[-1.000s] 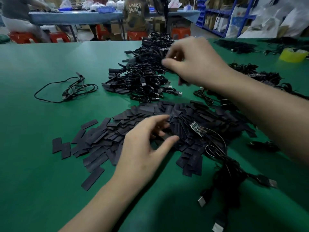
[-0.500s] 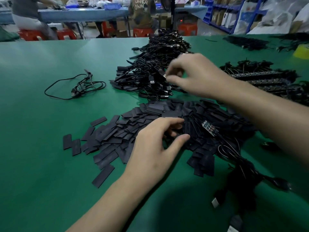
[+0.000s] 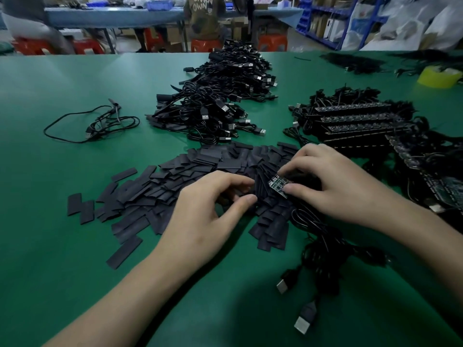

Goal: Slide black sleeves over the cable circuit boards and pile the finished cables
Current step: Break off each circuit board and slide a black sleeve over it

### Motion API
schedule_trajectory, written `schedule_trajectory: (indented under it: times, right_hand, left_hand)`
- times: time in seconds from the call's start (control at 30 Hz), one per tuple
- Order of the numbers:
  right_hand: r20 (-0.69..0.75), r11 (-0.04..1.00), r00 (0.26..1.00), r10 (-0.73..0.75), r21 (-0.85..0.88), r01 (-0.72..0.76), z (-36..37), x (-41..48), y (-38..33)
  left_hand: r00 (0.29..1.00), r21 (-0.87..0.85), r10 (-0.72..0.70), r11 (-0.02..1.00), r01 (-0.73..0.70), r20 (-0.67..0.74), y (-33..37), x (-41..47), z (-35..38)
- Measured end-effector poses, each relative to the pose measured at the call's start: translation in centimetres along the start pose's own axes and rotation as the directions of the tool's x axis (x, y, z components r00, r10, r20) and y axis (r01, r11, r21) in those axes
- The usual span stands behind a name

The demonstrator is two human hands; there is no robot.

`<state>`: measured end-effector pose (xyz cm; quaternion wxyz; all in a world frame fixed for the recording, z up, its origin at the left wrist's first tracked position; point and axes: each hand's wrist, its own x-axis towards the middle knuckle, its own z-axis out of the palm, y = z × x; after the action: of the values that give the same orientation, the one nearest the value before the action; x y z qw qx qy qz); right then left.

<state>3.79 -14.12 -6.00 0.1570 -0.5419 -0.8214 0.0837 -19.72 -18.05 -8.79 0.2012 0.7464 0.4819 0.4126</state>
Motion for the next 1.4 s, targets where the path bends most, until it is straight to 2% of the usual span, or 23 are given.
schedule_trajectory:
  times: [0.13,0.23,0.3,0.43,0.53,0.63,0.73,0.93,1.13,1.3,1.4]
  right_hand:
    - [0.032,0.999,0.999,0.034,-0.009,-0.034,0.4,0.0,0.0]
    - [0.023,0.993,0.999,0.037,0.110,-0.039,0.5,-0.2,-0.2]
    - [-0.016,0.965,0.998,0.056,0.257,-0.050,0.4,-0.4,-0.3]
    - [-0.014,0.755,0.998,0.055,0.655,-0.033,-0.2,-0.8,-1.1]
    - [-0.051,0.646,0.997,0.058,0.763,0.002,-0.2,-1.3,-2.3]
    - [-0.033,0.576,0.997,0.064,0.817,-0.009,-0.1,-1.8,-3.6]
    - [0.014,0.500,0.994,0.104,0.864,-0.065,-0.1,-2.0,-3.9]
    - [-0.040,0.561,0.990,0.132,0.827,-0.042,0.5,-2.4,-4.8]
    - [0.095,0.349,0.994,0.056,0.931,-0.108,0.6,-2.5,-4.6]
    - [0.219,0.304,0.975,0.044,0.926,-0.222,1.0,-2.5,-4.0]
    - [0.290,0.213,0.956,-0.050,0.938,-0.273,1.0,-2.5,-3.8]
  left_hand:
    - [0.999,0.021,0.034,0.999,-0.034,0.027,0.2,-0.1,0.2]
    - [0.998,0.038,0.051,0.998,-0.052,0.030,0.2,0.0,0.2]
    - [0.998,0.039,0.051,0.998,-0.052,0.027,0.2,0.0,0.2]
    - [0.998,-0.065,0.042,0.997,-0.039,0.040,0.7,-0.3,0.5]
    - [0.997,-0.277,-0.040,0.959,0.058,0.072,1.1,-0.5,0.6]
    - [0.994,-0.424,-0.096,0.899,0.112,0.060,1.1,-0.2,0.6]
    - [0.994,-0.515,-0.092,0.850,0.108,0.056,1.2,-0.2,0.4]
    - [0.989,-0.591,-0.133,0.793,0.145,0.064,1.7,-0.3,0.7]
    - [0.982,-0.639,-0.146,0.746,0.189,0.121,1.5,-0.2,0.4]
    - [0.964,-0.696,-0.141,0.669,0.261,0.226,1.5,0.0,0.3]
    - [0.963,-0.727,-0.105,0.636,0.258,0.249,1.4,-0.1,0.3]
